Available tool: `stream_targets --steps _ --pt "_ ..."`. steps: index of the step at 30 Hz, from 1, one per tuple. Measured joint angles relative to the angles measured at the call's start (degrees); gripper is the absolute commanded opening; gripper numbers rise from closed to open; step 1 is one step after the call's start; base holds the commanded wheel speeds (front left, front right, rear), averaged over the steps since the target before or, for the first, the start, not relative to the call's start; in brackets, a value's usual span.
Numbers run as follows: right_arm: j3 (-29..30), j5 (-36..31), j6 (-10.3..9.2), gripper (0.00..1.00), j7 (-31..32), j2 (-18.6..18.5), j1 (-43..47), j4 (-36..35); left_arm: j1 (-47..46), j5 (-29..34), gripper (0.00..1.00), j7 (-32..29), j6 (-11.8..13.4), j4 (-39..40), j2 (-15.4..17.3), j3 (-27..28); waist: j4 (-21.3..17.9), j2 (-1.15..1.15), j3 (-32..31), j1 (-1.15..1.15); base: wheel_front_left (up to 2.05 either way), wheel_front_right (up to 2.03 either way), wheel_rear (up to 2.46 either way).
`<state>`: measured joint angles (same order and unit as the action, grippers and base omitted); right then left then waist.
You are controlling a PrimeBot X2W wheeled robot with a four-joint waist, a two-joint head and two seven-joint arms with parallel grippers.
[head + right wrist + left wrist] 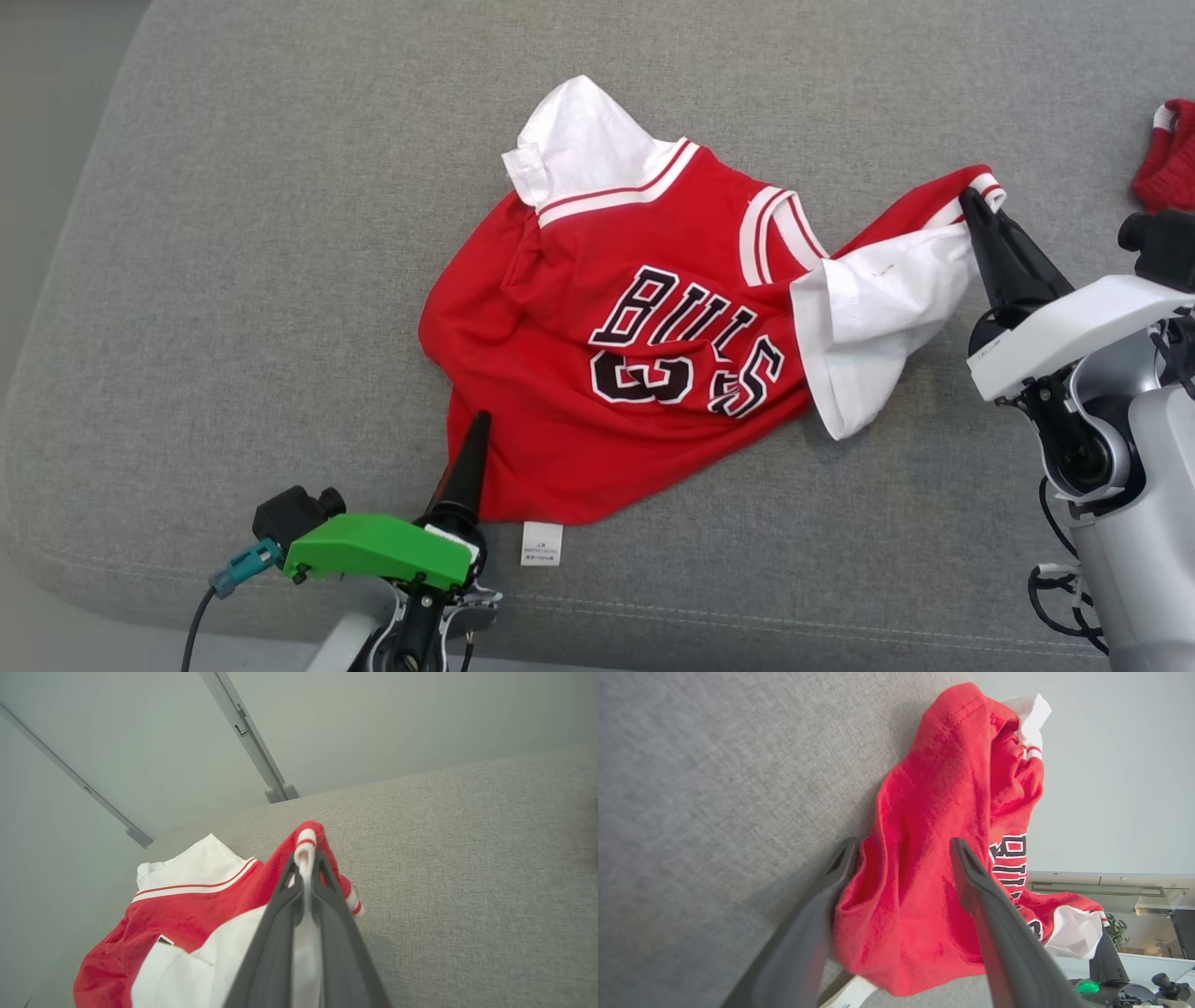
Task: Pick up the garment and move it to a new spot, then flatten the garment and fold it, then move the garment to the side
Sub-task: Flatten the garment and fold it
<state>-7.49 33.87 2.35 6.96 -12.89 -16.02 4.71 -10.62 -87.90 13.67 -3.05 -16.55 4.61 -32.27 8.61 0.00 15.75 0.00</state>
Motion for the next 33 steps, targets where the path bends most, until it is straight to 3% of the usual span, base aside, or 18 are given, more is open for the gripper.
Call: stream_targets --steps 13,25,33 --pt "0.92 0.12 -0.02 0.00 -0.37 -0.11 0.24 0.05 -0.01 0.43 1.00 -0.52 -0.48 -0.01 -0.12 -1.32 -1.03 0.00 0.23 0.00 0.00 0.00 0.00" --pt "1.68 0.71 -0.53 0.00 -0.89 -0.15 1.50 0.40 2.76 2.97 1.00 -2.09 -0.48 1.41 3.45 -3.31 -0.08 0.00 -0.47 0.00 0.00 0.00 0.00" --pt "1.46 1.00 -0.51 0.00 -1.20 0.11 1.56 0.62 3.59 2.93 0.99 -2.52 -0.48 2.72 3.49 -3.33 0.74 0.00 -0.75 0.00 0.00 0.00 0.00"
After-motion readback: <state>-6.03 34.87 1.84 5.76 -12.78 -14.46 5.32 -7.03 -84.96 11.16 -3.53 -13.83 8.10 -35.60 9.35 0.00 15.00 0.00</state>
